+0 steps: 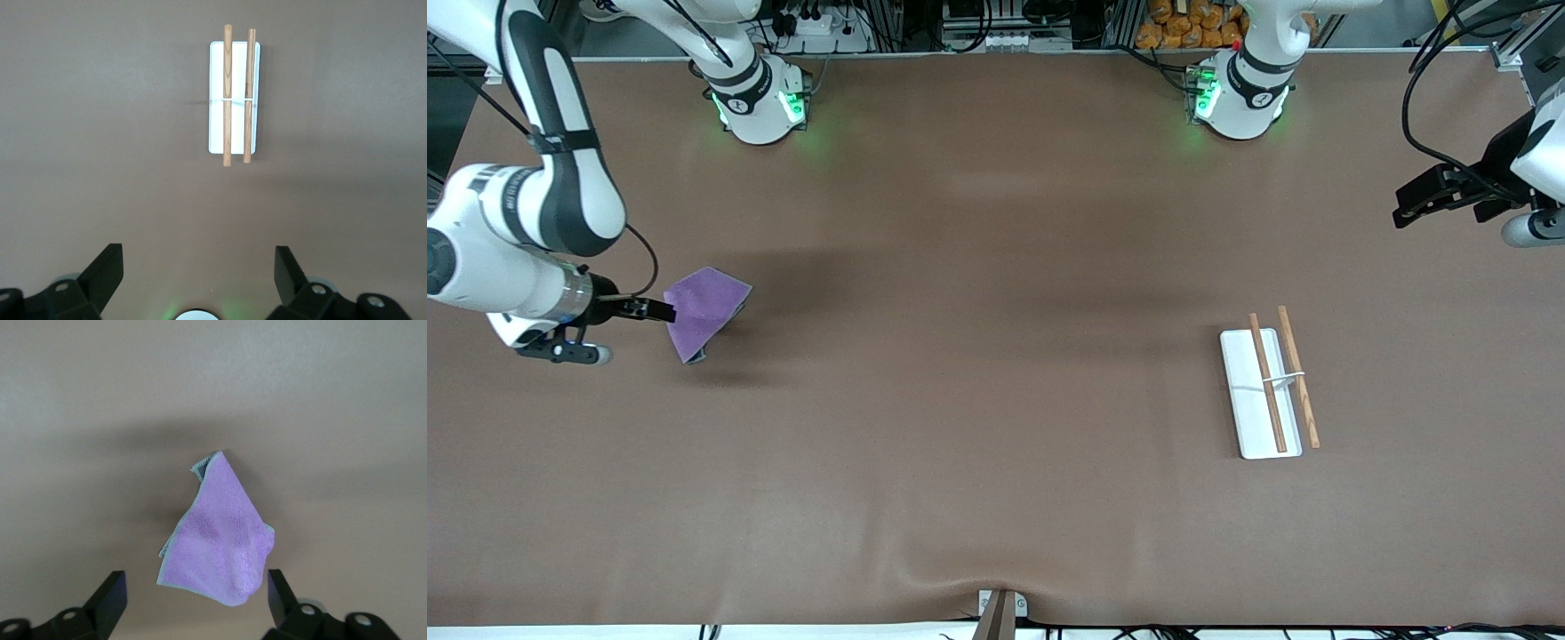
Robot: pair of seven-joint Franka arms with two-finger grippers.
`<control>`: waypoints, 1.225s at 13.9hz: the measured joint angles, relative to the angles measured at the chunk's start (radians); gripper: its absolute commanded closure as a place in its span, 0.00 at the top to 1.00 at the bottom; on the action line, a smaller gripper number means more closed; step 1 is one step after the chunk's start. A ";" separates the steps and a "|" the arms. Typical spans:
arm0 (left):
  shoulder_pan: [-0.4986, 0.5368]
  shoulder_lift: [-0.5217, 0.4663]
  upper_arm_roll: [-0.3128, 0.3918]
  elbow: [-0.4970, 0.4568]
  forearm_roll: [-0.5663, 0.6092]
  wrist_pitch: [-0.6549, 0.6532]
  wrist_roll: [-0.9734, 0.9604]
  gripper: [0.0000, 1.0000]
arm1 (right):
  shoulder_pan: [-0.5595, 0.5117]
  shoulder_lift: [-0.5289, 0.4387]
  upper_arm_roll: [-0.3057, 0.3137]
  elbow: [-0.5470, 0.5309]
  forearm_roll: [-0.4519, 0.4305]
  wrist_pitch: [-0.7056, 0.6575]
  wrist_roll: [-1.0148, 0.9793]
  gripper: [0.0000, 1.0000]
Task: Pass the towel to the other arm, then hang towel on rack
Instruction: 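Close the right gripper on the towel's corner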
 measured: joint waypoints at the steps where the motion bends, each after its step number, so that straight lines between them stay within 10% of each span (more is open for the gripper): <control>1: 0.000 0.001 0.000 0.000 0.000 0.000 0.000 1.00 | 0.000 0.000 0.000 -0.033 0.000 0.033 0.000 0.83; 11: -0.011 0.030 -0.012 0.001 0.000 0.003 0.001 1.00 | -0.010 0.013 -0.001 -0.169 0.000 0.199 -0.046 0.72; 17: 0.003 0.026 -0.002 0.014 0.000 0.002 0.015 1.00 | -0.078 0.050 -0.002 -0.176 0.000 0.251 -0.158 0.10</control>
